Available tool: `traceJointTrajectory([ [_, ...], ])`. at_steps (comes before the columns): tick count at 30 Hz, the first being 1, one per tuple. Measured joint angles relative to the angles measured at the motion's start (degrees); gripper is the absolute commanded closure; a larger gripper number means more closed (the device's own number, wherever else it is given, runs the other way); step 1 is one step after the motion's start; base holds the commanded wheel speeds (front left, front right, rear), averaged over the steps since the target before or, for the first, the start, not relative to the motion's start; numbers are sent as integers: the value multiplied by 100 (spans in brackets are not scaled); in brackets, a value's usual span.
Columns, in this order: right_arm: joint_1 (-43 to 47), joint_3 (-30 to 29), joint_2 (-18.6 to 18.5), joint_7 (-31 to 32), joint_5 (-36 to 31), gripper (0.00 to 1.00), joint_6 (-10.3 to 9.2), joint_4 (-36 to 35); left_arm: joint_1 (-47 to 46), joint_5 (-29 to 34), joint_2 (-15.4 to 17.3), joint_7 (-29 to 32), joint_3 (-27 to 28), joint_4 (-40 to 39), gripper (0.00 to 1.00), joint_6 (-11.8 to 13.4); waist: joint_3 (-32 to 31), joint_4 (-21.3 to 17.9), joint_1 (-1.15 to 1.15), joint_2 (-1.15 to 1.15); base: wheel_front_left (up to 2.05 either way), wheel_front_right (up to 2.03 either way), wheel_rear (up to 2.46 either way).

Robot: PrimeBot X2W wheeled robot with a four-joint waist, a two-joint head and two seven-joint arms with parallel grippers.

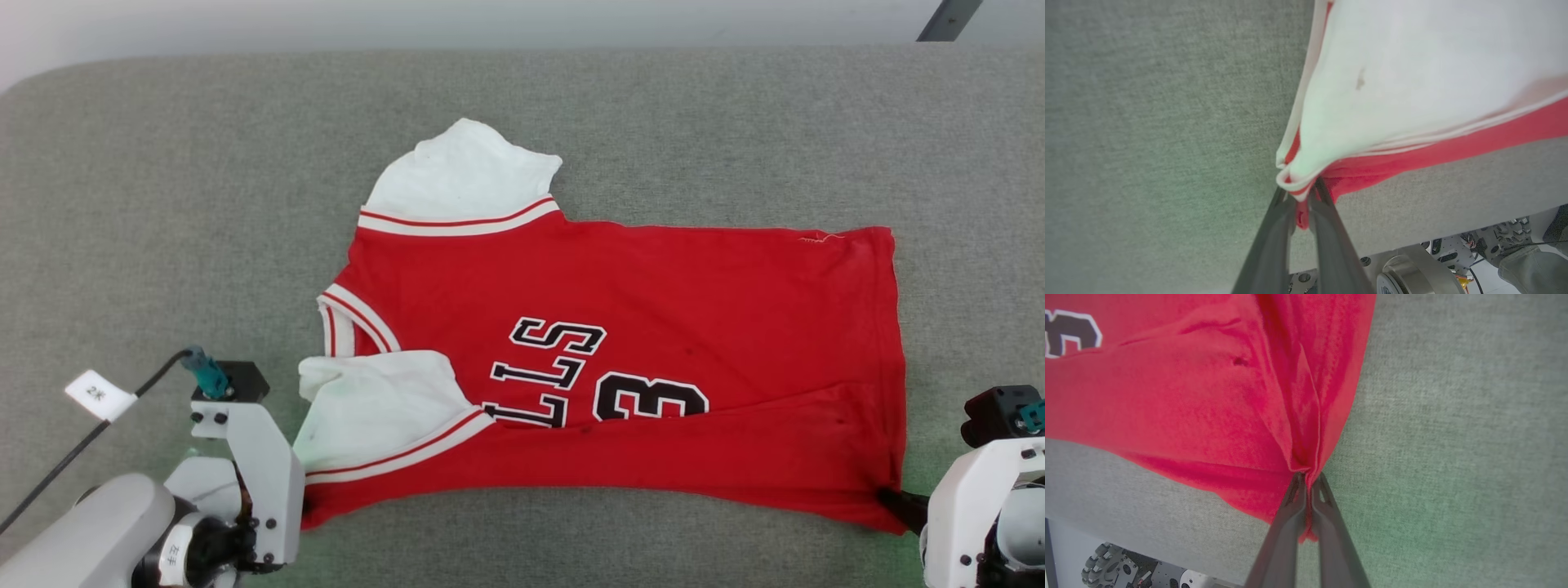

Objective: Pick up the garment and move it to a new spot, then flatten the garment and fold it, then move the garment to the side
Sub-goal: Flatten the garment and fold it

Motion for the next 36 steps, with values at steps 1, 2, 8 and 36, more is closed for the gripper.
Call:
traceJointTrajectory([
  [1, -1, 1, 24, -25, -23, 100, 0, 3, 29, 0, -2, -16, -5, -1, 71, 19, 6, -11, 0, 0, 0, 0, 0],
  [2, -2, -1, 52, -63, -47, 100, 0, 24, 49, 0, -9, -38, -5, 5, 58, 20, 10, -22, 0, 0, 0, 0, 0],
  [8, -74, 36, 138, -411, -256, 76, -2, 186, 46, 11, -40, -124, -2, 93, 0, -1, -38, -61, 0, 0, 0, 0, 0],
  [36, -1105, 469, 324, -3869, -691, 0, -4, -638, -2713, 1305, -347, -985, 156, 1273, 0, -1249, 245, -808, 0, 0, 0, 0, 0],
])
